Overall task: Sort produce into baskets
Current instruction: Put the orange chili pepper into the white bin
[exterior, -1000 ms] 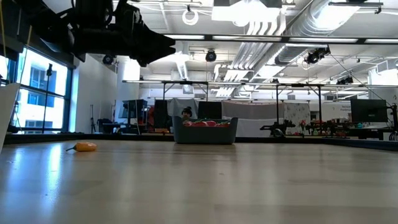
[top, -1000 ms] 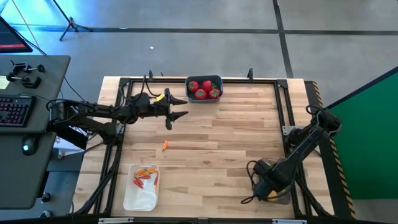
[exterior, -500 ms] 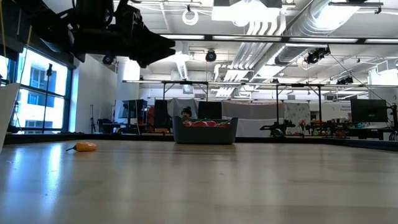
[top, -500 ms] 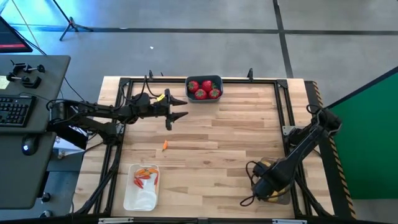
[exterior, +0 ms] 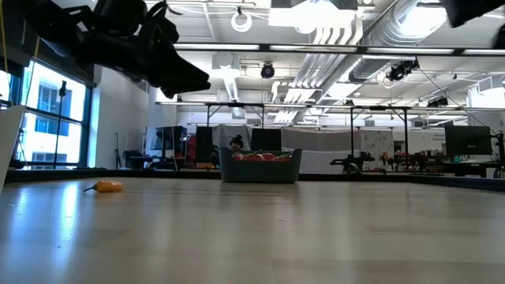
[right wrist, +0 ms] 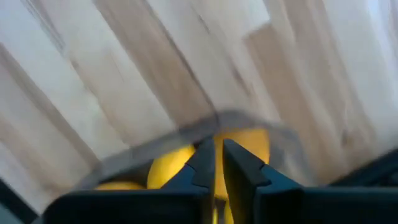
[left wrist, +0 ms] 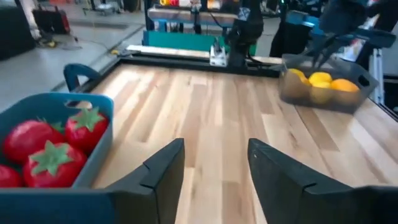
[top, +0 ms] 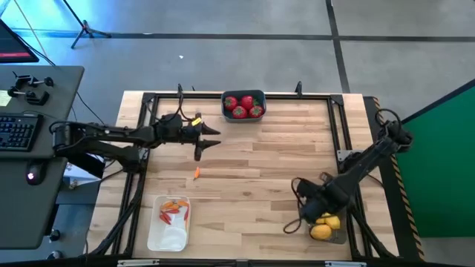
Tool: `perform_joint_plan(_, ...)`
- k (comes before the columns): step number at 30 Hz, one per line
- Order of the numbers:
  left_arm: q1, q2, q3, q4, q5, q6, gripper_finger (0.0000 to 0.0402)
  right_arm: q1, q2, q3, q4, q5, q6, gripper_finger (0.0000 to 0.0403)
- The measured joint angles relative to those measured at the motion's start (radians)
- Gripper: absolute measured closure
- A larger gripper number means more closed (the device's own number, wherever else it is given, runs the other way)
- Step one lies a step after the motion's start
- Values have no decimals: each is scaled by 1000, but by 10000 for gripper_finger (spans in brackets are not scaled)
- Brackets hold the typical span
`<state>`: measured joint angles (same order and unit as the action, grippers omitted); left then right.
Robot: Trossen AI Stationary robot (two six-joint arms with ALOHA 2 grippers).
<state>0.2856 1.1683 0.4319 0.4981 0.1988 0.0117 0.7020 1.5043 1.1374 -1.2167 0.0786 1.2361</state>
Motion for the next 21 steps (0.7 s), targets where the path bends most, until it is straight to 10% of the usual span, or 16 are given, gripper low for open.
perform_joint_plan(11, -153, -172, 0, -277, -177, -171, 308, -211, -1, -49, 289, 203, -446, 398)
perform_joint_plan(21, -284, -220, 21, -508, -346, -325, 356, -393, 0, -357, 1107, 205, -797, 402)
